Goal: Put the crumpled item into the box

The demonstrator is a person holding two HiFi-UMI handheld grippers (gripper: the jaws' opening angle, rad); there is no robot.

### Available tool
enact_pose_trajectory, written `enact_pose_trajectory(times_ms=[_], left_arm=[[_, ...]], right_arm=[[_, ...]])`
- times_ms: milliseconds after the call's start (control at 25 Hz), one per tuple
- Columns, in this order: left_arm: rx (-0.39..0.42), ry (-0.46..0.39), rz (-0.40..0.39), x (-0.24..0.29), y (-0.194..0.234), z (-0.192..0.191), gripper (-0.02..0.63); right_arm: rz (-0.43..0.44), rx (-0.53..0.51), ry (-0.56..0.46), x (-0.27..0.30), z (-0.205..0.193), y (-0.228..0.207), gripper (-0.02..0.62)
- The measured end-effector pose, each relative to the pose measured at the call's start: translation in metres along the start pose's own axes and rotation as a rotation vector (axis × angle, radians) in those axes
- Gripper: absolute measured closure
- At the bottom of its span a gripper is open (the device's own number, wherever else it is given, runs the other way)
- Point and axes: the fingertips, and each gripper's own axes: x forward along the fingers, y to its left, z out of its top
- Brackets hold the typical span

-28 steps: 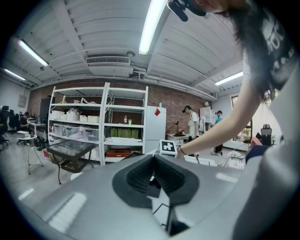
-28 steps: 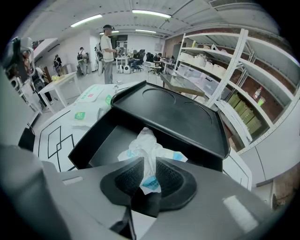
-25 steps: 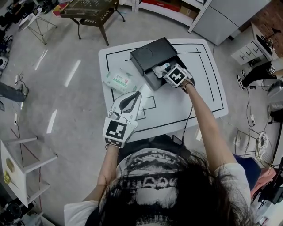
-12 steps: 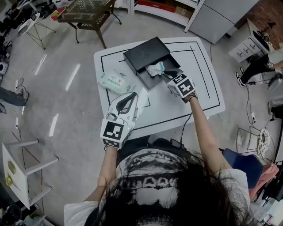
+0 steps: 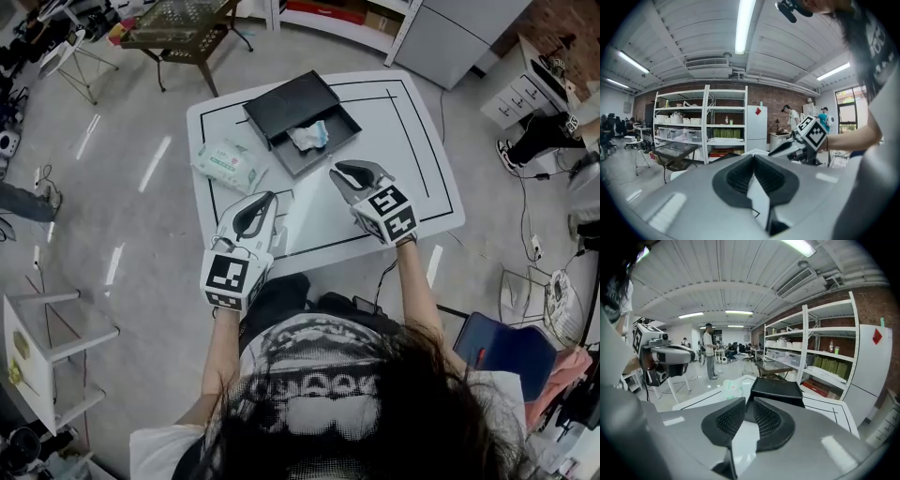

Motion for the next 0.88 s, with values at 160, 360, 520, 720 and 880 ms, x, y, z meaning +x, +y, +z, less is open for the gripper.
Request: enact_pose_trajectory(times_ms=[160,360,520,720,880], left_arm=[[0.001,0.004,0.018,-0.005,-0.023,-0.002,0.606],[-0.011,0.001,0.027,-0.015,-0.062,0.000,0.606],[-0.010,-0.003,0.041,-0.025,-0.094,0.000,0.606],[-0.011,-0.002,0.056,-0.041,-0.135,-0.005,0.606],[-0.010,0.003,0.068,-0.055,-0.164,-0.009,0.606]], right_arm=[[0.015,0.008,-0.062,-0.033,-0.001,0.019,0.535],[0.039,0.003,-0.103,-0.077,-0.009,0.042,0.535],[0.053,-0.001,-0.124,-0.110,-0.022,0.056,0.538],[0.077,0.000,-0.149,-0.148,-0.038,0.076,0.545],[0.103,-0.012,-0.167,-0.173,-0.046,0.092,0.545]])
